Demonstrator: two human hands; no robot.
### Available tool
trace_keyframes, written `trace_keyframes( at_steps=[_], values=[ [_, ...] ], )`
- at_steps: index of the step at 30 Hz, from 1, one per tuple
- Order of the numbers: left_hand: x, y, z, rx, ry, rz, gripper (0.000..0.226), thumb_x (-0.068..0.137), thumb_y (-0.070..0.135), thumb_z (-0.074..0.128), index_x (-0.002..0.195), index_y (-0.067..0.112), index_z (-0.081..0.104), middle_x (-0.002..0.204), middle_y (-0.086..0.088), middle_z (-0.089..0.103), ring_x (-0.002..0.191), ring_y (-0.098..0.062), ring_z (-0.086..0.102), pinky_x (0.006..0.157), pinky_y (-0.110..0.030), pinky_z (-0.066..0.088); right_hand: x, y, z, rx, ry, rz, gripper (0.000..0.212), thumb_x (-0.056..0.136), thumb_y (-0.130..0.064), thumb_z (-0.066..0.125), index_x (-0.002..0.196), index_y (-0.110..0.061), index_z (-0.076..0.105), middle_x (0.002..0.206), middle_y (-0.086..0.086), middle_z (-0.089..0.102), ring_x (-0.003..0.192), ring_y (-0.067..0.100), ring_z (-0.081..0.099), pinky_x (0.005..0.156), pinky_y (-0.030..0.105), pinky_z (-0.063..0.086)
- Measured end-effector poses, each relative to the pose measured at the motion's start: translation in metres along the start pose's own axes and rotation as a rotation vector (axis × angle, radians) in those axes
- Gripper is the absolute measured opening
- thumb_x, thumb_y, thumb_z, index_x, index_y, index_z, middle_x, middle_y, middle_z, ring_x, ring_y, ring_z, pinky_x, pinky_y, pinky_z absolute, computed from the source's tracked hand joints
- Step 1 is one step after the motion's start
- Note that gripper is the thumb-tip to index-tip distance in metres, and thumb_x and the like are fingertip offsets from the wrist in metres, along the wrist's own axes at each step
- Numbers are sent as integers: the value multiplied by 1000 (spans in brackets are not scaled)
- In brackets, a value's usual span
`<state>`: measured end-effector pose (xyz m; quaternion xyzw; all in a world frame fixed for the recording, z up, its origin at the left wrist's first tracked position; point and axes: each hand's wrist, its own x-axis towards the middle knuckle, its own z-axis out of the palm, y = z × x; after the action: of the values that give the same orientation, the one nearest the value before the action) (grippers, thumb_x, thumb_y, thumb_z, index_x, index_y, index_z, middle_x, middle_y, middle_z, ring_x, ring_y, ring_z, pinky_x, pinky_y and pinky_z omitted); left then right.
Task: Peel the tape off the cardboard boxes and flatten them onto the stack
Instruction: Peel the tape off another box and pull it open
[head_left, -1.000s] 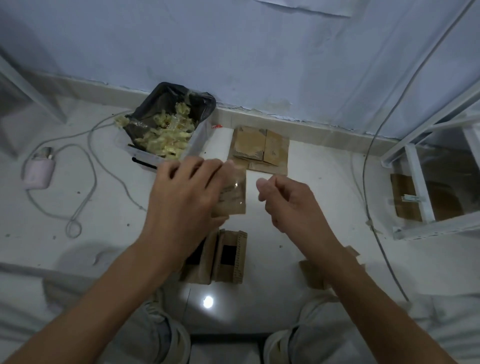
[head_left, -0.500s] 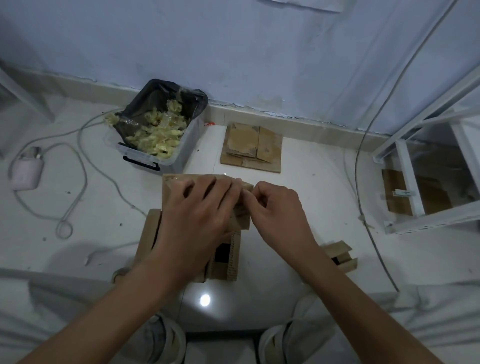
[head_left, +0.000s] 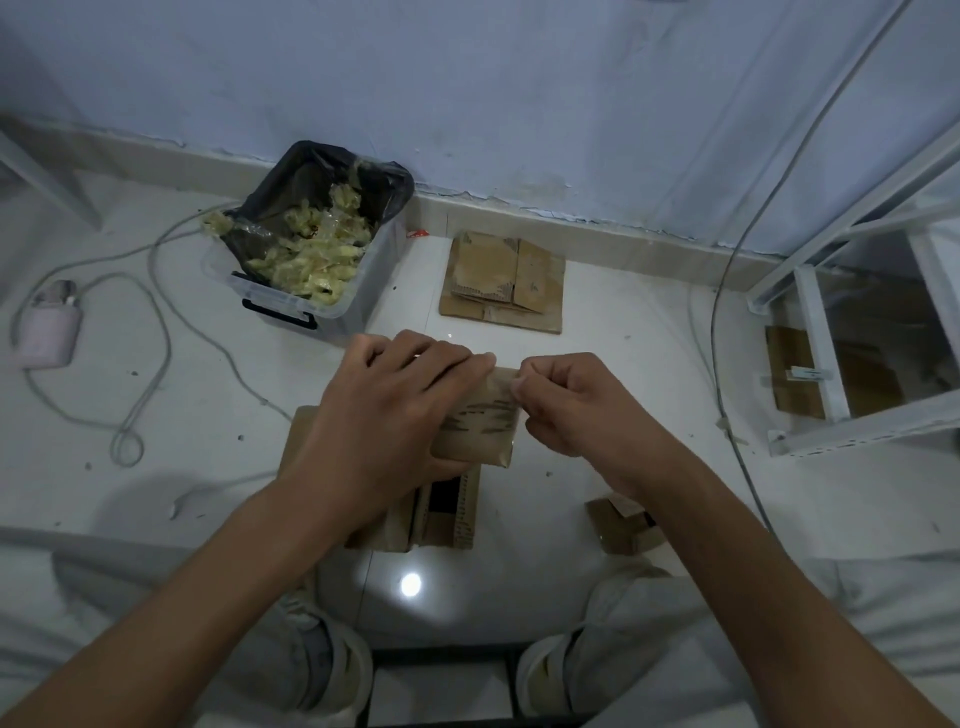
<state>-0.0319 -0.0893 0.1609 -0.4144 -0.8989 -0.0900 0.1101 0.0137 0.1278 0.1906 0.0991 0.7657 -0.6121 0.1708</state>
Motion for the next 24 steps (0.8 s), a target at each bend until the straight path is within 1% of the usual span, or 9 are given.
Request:
trace_keyframes(
  at_steps=[3, 6, 9, 11, 13, 17, 19, 21, 24],
  values=[
    [4, -15, -8, 4, 16, 62, 91, 66, 64, 79, 142, 17, 59, 132, -3, 64, 113, -28, 60, 85, -42, 38, -2, -6, -8, -17, -60, 15, 37, 105, -7, 49, 68, -5, 45, 61, 6, 28, 46, 13, 22, 47, 27, 20],
    [6, -18, -15, 19, 54, 78, 88, 68, 64, 74, 140, 15, 61, 132, -4, 65, 113, -28, 59, 86, -43, 39, -3, -10, -6, -140, 50, -15, 39, 103, -16, 53, 64, -11, 50, 58, 6, 37, 47, 12, 29, 49, 27, 28],
    [3, -9, -7, 61, 22, 55, 92, 66, 65, 80, 140, 14, 60, 130, -5, 65, 112, -29, 60, 85, -43, 38, -2, -5, 2, -341, 155, -71, 53, 102, -49, 57, 67, -8, 55, 57, 2, 48, 49, 9, 39, 56, 32, 38],
    [1, -5, -4, 62, 24, 24, 89, 69, 64, 80, 141, 14, 60, 129, -5, 66, 112, -29, 61, 84, -43, 38, 0, 3, 7, -537, 246, -84, 64, 91, -74, 52, 74, -13, 58, 60, -1, 56, 53, 8, 47, 58, 35, 45],
    [1, -1, -5, 63, 45, 4, 85, 74, 63, 77, 141, 14, 60, 129, -5, 66, 112, -29, 60, 85, -44, 38, 1, 10, 14, -714, 284, -85, 59, 86, -81, 52, 79, -23, 56, 65, -8, 59, 58, 9, 55, 60, 37, 52],
    [-3, 1, -3, 114, 38, -29, 88, 72, 63, 79, 141, 13, 59, 128, -6, 65, 111, -30, 59, 86, -45, 38, 5, 18, 20, -641, 249, -127, 44, 88, -72, 54, 88, -28, 57, 76, -10, 67, 61, 11, 66, 63, 45, 61],
    [-2, -2, -4, 113, 23, -69, 92, 68, 64, 82, 141, 13, 58, 128, -7, 64, 111, -30, 59, 85, -44, 37, 5, 18, 18, -590, 240, -155, 27, 98, -55, 60, 89, -29, 60, 77, -12, 70, 62, 9, 69, 66, 45, 62],
    [-1, -1, -6, 98, 22, -105, 93, 68, 67, 82, 140, 13, 57, 128, -7, 63, 110, -30, 59, 85, -44, 36, 4, 18, 16, -554, 252, -212, 18, 105, -37, 59, 91, -26, 63, 77, -14, 71, 63, 6, 71, 68, 40, 61],
    [-1, 3, -5, 44, 18, -169, 89, 69, 71, 77, 135, 15, 55, 122, -6, 62, 103, -27, 57, 85, -43, 37, 5, 19, 14, -395, 249, -253, 22, 108, -22, 54, 89, -16, 63, 76, -8, 71, 67, 9, 71, 61, 21, 53]
  ],
)
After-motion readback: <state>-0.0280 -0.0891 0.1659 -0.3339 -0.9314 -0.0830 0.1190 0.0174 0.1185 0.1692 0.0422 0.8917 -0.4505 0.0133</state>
